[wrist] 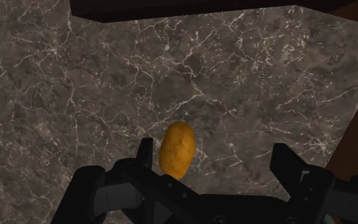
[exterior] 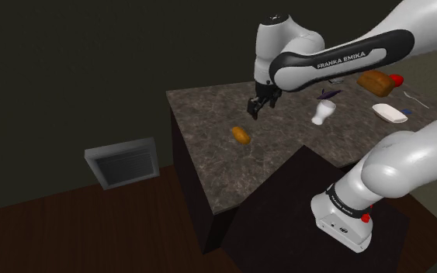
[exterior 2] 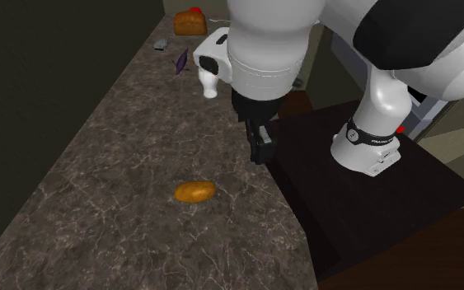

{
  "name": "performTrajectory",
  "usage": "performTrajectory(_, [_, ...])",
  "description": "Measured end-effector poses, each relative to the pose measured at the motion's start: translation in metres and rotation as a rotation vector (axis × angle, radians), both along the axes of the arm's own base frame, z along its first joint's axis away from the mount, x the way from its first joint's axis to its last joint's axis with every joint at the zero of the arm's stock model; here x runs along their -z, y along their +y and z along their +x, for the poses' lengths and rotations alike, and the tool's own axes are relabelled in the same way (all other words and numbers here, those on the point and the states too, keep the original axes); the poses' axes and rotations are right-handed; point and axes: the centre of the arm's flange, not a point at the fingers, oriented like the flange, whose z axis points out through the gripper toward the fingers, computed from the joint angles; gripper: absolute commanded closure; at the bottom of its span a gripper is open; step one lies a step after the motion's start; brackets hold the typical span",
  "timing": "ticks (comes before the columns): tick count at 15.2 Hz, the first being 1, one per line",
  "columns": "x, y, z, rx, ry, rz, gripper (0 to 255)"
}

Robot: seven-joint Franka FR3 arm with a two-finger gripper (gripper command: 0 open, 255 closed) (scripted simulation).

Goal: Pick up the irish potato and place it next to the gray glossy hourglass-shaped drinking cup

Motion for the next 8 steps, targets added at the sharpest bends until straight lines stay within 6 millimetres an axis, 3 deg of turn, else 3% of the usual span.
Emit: performTrajectory(8, [0.104,-0.001,0.051,0.054,0.041,-0.106,0])
